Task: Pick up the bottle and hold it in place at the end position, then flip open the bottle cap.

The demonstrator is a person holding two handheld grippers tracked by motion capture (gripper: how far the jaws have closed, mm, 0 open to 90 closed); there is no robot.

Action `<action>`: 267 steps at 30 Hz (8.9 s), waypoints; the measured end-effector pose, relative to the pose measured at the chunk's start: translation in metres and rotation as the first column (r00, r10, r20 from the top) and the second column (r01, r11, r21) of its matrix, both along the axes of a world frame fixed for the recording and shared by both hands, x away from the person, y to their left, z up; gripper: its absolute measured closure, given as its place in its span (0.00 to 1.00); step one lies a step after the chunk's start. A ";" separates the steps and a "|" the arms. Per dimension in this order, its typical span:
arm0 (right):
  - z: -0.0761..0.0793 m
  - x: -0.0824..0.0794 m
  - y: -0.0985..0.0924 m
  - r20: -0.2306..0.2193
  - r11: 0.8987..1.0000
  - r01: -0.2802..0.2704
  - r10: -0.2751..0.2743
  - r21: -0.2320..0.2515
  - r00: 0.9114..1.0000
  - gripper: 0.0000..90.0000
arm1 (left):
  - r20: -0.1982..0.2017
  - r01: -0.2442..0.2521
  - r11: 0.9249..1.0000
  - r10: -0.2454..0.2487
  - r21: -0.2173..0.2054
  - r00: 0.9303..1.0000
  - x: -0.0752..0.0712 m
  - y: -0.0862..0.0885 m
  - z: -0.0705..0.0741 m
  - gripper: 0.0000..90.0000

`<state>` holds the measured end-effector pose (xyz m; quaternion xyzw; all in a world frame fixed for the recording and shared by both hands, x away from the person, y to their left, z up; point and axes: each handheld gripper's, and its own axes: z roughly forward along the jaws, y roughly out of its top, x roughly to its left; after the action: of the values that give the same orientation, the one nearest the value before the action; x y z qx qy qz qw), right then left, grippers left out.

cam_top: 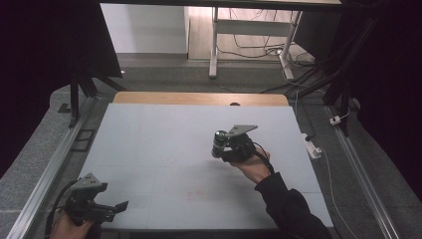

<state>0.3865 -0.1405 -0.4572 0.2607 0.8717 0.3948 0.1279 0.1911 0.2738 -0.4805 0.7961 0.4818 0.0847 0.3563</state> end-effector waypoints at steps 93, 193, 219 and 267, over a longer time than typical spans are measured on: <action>-0.047 0.049 0.059 -0.032 0.996 -0.062 0.060 -0.069 0.998 0.58 | 0.118 0.210 0.974 -0.200 -0.080 0.973 0.069 -0.041 0.008 0.00; -0.048 0.048 0.059 -0.019 0.995 -0.069 0.068 -0.073 0.998 0.59 | 0.214 0.316 0.949 -0.312 0.013 0.926 0.214 -0.164 0.038 0.99; -0.049 0.048 0.058 -0.013 0.995 -0.071 0.070 -0.071 0.997 0.58 | 0.208 0.281 0.960 -0.278 0.014 0.938 0.222 -0.160 0.042 0.75; -0.029 0.016 0.031 -0.152 0.998 -0.045 0.039 -0.035 0.988 0.01 | 0.145 0.250 0.958 -0.230 -0.138 0.962 0.122 -0.081 0.031 0.01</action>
<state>0.4025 -0.1092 -0.4857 0.2690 0.8916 0.3597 0.0578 0.3129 0.1931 -0.4497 0.8114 0.3630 0.0538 0.4550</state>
